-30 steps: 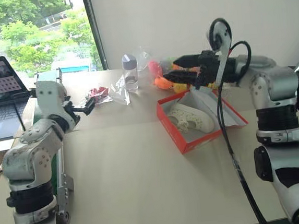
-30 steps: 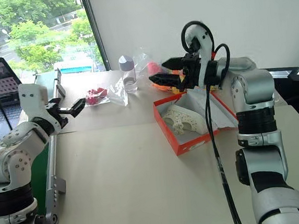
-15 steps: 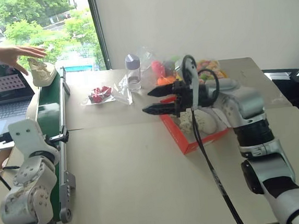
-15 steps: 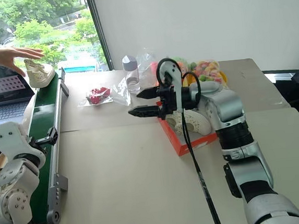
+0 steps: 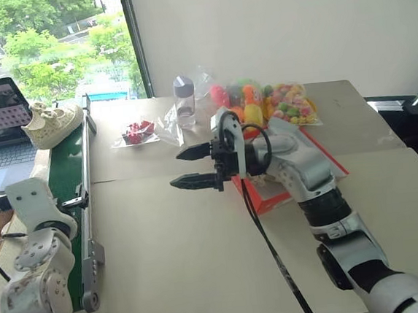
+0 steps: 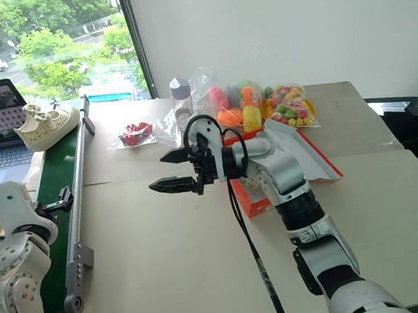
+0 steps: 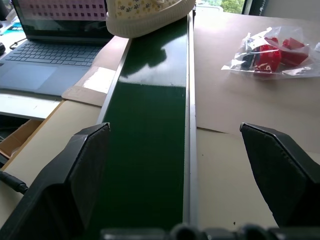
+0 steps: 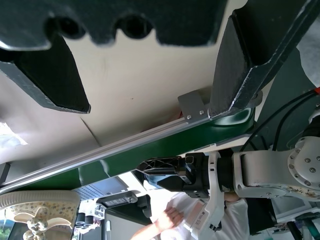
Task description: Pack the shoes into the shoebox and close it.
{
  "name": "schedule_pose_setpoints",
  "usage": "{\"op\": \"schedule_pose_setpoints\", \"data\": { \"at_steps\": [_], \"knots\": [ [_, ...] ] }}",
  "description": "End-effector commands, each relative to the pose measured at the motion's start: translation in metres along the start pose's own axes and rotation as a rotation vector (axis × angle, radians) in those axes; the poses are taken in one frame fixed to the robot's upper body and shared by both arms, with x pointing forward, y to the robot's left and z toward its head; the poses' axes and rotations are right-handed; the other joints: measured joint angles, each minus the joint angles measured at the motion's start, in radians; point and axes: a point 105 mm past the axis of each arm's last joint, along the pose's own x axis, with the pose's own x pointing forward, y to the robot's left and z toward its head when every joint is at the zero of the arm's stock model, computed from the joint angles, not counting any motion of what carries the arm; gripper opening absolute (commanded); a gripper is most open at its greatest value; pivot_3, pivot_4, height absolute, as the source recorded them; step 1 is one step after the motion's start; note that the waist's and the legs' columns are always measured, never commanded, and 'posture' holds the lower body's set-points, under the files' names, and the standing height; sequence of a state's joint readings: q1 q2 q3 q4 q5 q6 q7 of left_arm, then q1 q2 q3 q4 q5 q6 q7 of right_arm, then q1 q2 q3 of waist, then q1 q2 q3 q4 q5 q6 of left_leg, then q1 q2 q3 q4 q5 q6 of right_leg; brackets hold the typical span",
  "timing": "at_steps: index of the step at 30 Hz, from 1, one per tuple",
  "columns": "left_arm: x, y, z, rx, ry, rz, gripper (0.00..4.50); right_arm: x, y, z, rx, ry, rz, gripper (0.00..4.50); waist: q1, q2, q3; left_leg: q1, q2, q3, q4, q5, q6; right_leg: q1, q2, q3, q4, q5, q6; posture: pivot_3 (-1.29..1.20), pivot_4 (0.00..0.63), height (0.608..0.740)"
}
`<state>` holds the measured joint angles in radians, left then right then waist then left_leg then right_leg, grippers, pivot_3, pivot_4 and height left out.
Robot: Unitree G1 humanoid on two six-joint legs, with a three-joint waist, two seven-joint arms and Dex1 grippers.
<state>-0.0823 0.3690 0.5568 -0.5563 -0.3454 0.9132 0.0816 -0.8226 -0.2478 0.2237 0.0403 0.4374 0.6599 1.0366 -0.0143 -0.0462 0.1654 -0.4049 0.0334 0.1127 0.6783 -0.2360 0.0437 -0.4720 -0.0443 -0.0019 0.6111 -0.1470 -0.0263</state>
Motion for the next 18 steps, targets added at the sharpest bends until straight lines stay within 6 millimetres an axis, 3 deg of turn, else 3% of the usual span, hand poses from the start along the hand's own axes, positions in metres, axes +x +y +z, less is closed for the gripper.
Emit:
{"op": "schedule_pose_setpoints", "data": {
  "at_steps": [1,10,18],
  "knots": [
    [0.0,0.015,0.01,0.03,-0.053,0.024,4.46,0.003,0.007,0.014,-0.047,-0.043,0.014,4.5,0.0,0.0,0.0,0.0,0.0,0.0,0.0,0.0,0.0,0.0,0.0,0.0,0.0,0.0,0.0,0.0,0.15,0.74],
    [0.016,0.063,0.013,0.09,-0.078,0.015,4.46,0.003,0.009,0.014,-0.039,-0.034,-0.009,4.5,-0.001,0.0,0.0,0.0,0.002,-0.001,-0.001,-0.001,-0.003,-0.002,-0.001,-0.005,0.0,-0.002,-0.005,0.0,0.15,0.74],
    [0.027,0.059,0.014,0.103,-0.078,-0.041,4.46,-0.002,0.007,0.015,-0.043,-0.022,-0.042,4.5,0.001,0.0,0.0,-0.002,0.001,-0.001,-0.001,-0.002,-0.004,-0.002,-0.01,-0.009,-0.001,-0.002,-0.005,0.0,0.15,0.74]
  ]
}}
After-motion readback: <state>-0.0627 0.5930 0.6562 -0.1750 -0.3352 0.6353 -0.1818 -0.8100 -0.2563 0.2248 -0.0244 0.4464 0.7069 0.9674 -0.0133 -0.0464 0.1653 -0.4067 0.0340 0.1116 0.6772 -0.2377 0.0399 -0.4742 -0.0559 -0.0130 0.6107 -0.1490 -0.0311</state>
